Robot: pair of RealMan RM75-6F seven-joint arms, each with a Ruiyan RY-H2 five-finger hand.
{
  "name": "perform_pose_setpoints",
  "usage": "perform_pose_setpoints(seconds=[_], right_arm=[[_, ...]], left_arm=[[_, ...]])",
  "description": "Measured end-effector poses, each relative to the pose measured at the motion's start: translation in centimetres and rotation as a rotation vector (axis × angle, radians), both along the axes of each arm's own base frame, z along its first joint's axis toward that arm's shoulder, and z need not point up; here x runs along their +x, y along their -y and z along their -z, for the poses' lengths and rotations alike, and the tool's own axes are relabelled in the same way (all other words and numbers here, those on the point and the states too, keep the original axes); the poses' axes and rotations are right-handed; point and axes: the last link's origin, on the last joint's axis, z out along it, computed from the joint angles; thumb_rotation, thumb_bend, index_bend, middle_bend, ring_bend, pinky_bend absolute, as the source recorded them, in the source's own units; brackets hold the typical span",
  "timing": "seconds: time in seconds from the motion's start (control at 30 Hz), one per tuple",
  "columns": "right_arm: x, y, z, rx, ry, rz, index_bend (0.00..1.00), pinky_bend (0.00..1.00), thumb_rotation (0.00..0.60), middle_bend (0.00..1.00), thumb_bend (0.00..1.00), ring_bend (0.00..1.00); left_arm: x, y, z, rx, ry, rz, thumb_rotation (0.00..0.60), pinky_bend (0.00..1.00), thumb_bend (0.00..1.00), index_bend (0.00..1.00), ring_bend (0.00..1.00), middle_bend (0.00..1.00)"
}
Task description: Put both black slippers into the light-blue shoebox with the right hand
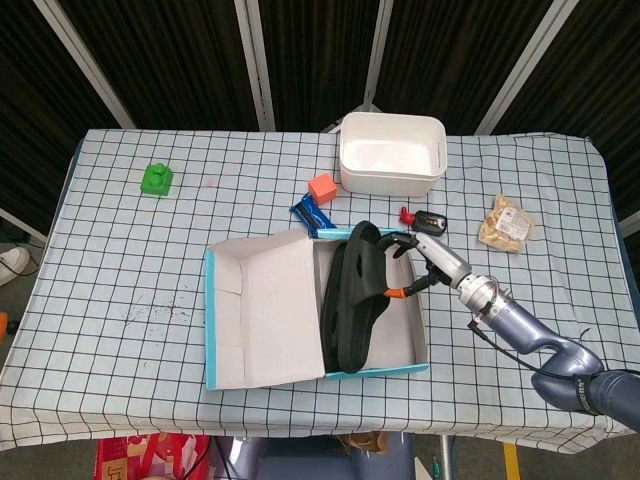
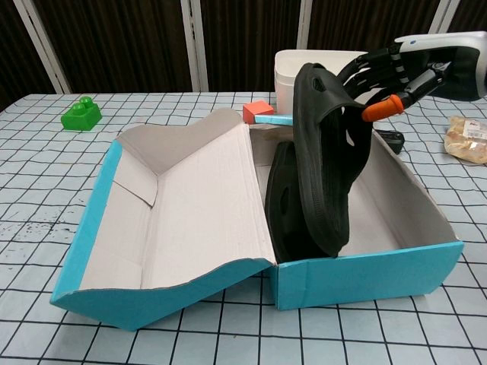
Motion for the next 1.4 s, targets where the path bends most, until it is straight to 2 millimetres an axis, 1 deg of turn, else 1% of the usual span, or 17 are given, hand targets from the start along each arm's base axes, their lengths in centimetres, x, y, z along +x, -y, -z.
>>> perform_pose_setpoints(seconds=[0.23, 0.5, 0.77, 1.03, 1.4], right_arm=[[-1.0, 0.7, -0.4, 0.011, 0.007, -0.003, 0.56, 0.32, 0.600, 0.46, 0.46, 0.22], [-1.7, 1.2, -0.3, 0.013, 0.022, -0.012, 0.56, 0.32, 0.600, 0.46, 0.46, 0.22], [-2.0, 1.5, 0.8, 0.026, 0.026, -0.013, 0.57, 0.32, 0.600, 0.46, 0.46, 0.22], [-2.3, 1.9, 1.9, 0.037, 0.020, -0.015, 0.60, 0.32, 0.600, 0.46, 0.47, 0.22], [-3.3, 2.5, 2.6, 0.043, -0.002, -0.016, 0.61, 0.32, 0.600, 0.46, 0.48, 0.22]], left_arm=[[0.3, 0.2, 0.2, 0.005, -0.006, 0.003, 0.600, 0.02, 0.44, 0.05, 0.00, 0.01], [0.3, 0.2, 0.4, 0.001, -0.013, 0.000, 0.600, 0.02, 0.44, 0.05, 0.00, 0.01], [0.3, 0.2, 0.3, 0.006, -0.012, 0.001, 0.600, 0.02, 0.44, 0.05, 0.00, 0.01], [0.2, 0.2, 0.2, 0.009, -0.014, -0.003, 0.600, 0.02, 0.44, 0.05, 0.00, 0.01], [0.3, 0.2, 0.3, 0.006, -0.024, -0.006, 0.600, 0.02, 0.44, 0.05, 0.00, 0.01]])
